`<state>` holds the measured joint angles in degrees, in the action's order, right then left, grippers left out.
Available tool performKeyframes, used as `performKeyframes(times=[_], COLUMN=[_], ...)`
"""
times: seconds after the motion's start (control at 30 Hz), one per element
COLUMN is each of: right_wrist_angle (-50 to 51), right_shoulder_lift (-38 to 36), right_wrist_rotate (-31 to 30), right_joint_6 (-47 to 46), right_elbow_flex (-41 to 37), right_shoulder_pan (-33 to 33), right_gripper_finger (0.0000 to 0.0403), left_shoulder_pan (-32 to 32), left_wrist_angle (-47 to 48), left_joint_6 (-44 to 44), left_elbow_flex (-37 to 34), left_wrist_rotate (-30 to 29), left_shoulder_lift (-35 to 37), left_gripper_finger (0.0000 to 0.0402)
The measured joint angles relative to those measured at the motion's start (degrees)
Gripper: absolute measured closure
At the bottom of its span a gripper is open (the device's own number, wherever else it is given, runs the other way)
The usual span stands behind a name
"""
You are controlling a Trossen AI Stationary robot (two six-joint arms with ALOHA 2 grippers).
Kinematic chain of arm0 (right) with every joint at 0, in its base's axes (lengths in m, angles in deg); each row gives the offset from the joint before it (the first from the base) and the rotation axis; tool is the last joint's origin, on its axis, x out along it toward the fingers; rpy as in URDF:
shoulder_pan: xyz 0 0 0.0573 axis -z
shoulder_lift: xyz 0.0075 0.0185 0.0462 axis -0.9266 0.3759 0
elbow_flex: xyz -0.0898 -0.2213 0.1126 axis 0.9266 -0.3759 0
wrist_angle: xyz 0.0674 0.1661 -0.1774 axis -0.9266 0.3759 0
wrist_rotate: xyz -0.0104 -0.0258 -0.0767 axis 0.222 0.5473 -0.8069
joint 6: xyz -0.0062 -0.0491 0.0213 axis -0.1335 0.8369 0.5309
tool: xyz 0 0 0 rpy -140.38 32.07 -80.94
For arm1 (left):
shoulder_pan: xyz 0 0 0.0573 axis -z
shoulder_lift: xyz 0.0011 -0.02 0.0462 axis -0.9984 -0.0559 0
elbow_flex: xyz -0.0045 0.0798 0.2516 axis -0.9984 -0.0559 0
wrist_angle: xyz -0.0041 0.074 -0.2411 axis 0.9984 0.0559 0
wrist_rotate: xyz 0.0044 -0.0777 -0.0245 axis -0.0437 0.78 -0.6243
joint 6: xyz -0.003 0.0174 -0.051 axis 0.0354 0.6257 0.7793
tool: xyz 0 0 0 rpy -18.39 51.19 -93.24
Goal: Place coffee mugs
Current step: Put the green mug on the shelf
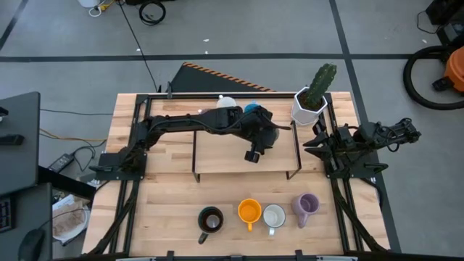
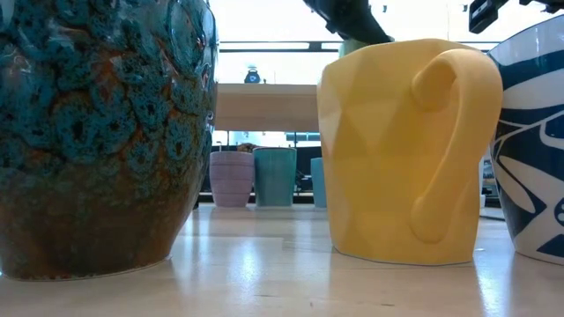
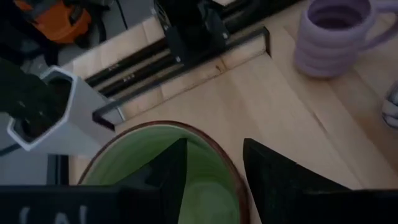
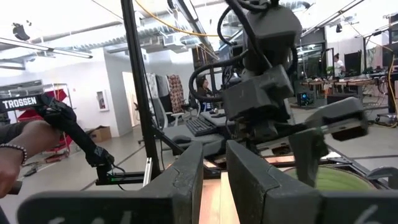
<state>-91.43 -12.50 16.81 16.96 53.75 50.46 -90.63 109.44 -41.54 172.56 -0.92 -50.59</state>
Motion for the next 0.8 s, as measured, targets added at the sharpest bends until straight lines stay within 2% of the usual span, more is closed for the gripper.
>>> performKeyframes(times=[0.43, 0.8], right_wrist_angle=[-0.7, 2.0], right_shoulder_lift=[0.0, 0.0], right_wrist_rotate=[0.0, -3.5], right_joint_6=[-0.2, 2.0], right_elbow_flex=[0.0, 0.0], right_shoulder_pan=[0.0, 0.0], right_gripper_finger=[0.0325, 0.0325], left_shoulder_pan=[-0.4, -0.1], left_wrist_angle=[-4.7, -0.6], left_joint_6=[-0.6, 2.1], left_elbow_flex=[0.0, 1.6], left_wrist_rotate=[0.3, -0.6], left_shoulder_lift=[0.0, 3.1], left_gripper_finger=[0.0237, 0.0237])
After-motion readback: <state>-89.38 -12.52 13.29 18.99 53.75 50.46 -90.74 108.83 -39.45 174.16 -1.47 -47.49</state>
